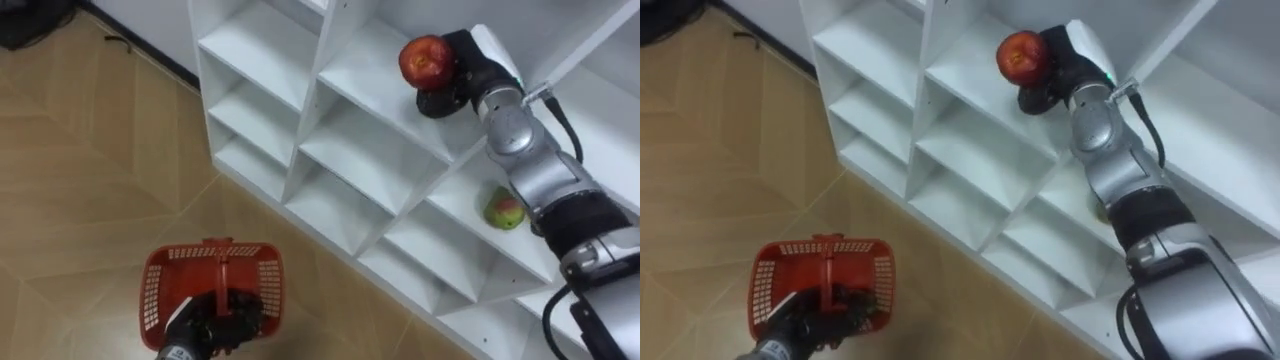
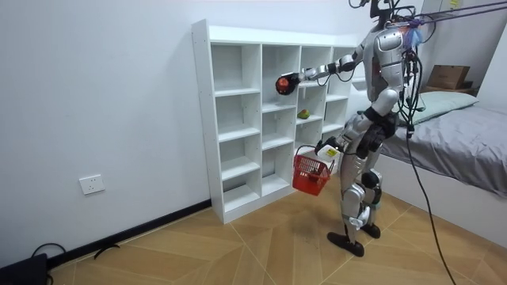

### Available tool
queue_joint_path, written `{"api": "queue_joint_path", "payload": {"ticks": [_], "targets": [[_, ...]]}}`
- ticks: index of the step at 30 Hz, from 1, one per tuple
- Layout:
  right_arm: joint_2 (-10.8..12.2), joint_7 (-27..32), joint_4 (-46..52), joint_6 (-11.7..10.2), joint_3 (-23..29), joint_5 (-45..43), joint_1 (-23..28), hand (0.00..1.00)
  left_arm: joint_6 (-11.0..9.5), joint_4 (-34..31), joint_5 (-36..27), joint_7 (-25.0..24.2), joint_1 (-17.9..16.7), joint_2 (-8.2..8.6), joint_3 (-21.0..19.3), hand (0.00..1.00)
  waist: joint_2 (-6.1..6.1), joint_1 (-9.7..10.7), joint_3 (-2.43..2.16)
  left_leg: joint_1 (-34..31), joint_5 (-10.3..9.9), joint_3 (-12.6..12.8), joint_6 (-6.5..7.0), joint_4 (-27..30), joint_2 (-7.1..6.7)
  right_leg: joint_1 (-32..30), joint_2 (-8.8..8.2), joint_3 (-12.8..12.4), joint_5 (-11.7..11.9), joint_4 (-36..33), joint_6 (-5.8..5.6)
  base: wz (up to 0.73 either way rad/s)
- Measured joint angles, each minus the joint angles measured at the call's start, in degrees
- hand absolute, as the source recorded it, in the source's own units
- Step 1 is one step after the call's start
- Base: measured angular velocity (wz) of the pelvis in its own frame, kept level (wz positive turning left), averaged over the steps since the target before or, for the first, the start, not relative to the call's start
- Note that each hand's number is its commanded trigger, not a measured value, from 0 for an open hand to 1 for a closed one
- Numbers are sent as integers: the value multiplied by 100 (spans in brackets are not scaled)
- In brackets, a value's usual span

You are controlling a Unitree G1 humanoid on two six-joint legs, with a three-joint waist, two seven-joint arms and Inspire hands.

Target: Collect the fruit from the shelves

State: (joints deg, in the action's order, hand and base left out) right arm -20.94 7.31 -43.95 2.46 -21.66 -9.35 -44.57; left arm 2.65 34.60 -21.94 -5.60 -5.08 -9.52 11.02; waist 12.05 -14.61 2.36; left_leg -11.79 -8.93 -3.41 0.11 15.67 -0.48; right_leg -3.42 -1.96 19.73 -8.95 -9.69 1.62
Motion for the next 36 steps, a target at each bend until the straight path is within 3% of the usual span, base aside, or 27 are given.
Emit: {"api": "queue_joint_path", "payload": {"ticks": [3, 5, 11, 16, 20, 24, 29, 36], "targets": [[28, 3, 287, -9, 59, -65, 158, 100, 42, -164, -10, 0, -20, 65, 96, 100, -70, 60, -30, 107, 14, 5, 22, -1, -18, 103, -6, -2, 3, -3, -6, 0], [30, 9, 487, -12, 63, -150, 340, 100, 83, -200, -1, 0, -17, 130, 121, 100, -145, 64, -73, 201, 24, 27, 36, -15, -19, 172, -12, -72, 11, -12, -18, -7], [244, 5, 1212, 14, 135, -520, 748, 100, 110, -201, -112, 51, 11, 210, 152, 100, -207, 264, -108, 358, 74, 207, 49, -137, 2, 227, -11, -247, 21, -39, -24, -13], [550, 3, 1574, -1, 247, -924, 902, 100, 113, -205, -391, 54, 133, 304, 171, 100, -258, 497, -114, 458, 77, 261, 51, -114, 27, 279, -13, -291, 38, -59, -21, -8], [735, 9, 1602, 5, 273, -1183, 958, 100, 113, -403, -499, 53, 201, 332, 279, 100, -338, 525, -108, 581, 83, 333, 53, -206, 20, 300, -13, -386, 37, -99, -22, -14], [766, 22, 1764, 25, 283, -1307, 1158, 100, 112, -441, -563, 53, 276, 415, 305, 100, -366, 528, -111, 653, 83, 383, 53, -243, 22, 344, -14, -391, 34, -96, -27, -4], [783, -3, 2104, 97, 197, -1339, 1571, 100, 112, -442, -788, 164, 308, 495, 625, 100, -365, 545, -111, 665, 82, 423, 53, -276, 28, 330, -12, -421, 33, -84, -28, -3], [880, -279, 2114, 139, 41, -1343, 1943, 100, 112, -442, -792, 173, 452, 597, 623, 100, -369, 574, -109, 722, 81, 504, 50, -317, 58, 328, 12, -551, 34, -87, -26, -7]]}}
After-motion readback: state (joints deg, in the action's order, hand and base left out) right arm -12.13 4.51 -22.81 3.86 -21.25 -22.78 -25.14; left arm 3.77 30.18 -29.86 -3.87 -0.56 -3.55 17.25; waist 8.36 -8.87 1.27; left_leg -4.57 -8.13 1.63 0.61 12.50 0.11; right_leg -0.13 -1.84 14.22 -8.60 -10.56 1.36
